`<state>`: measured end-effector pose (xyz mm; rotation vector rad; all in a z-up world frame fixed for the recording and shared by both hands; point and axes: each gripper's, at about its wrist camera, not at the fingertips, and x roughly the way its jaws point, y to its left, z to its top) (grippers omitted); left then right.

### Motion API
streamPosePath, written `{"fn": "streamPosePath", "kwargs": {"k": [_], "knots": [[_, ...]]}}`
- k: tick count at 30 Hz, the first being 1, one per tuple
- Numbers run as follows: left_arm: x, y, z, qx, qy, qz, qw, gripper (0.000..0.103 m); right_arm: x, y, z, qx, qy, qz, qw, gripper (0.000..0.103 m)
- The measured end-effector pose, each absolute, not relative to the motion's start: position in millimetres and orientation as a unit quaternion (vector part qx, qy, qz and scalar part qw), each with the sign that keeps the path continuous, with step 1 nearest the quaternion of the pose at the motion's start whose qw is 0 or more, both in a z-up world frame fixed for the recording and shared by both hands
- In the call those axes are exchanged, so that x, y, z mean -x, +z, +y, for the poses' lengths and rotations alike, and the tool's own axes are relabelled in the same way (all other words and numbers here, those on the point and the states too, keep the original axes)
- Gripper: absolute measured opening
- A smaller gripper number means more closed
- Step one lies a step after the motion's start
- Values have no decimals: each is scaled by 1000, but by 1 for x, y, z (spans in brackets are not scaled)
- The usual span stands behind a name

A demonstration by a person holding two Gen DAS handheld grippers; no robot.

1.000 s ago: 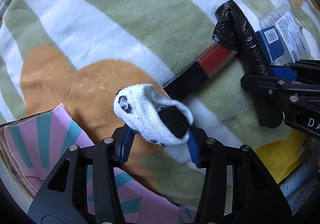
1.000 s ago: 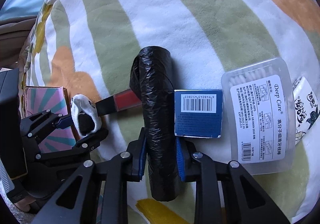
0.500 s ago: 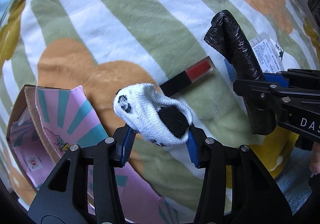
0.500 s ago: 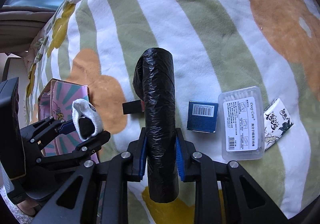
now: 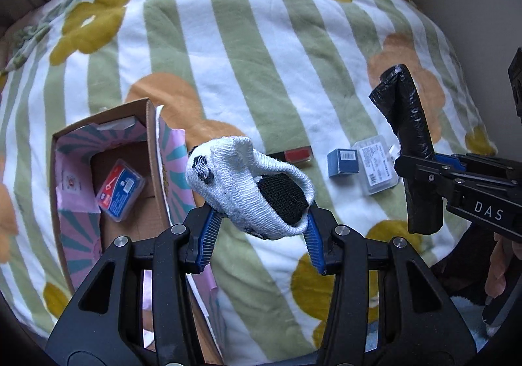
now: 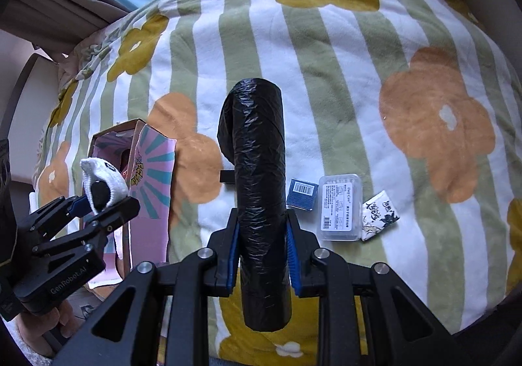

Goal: Organize objects
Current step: 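Carry the sock with the left tool while the right tool carries the black bag toward the box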

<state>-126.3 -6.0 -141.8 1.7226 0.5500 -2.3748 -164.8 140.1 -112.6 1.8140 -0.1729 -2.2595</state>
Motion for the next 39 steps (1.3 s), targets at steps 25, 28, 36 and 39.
{"fn": "streamPosePath", "kwargs": {"k": [25, 28, 36, 39], "knots": [[55, -71, -15, -474, -827, 239, 184, 42, 125, -49, 101, -567, -808, 9, 161, 23], [42, -70, -24, -468, -824, 249, 202, 42, 126, -49, 84, -567, -803, 20, 180, 23], [-8, -76, -57, -459, -800, 279, 265, 42, 134, -49, 26, -569, -783, 46, 247, 23], [-27, -81, -69, -457, -788, 294, 289, 42, 137, -51, 0, -570, -773, 58, 273, 23]]}}
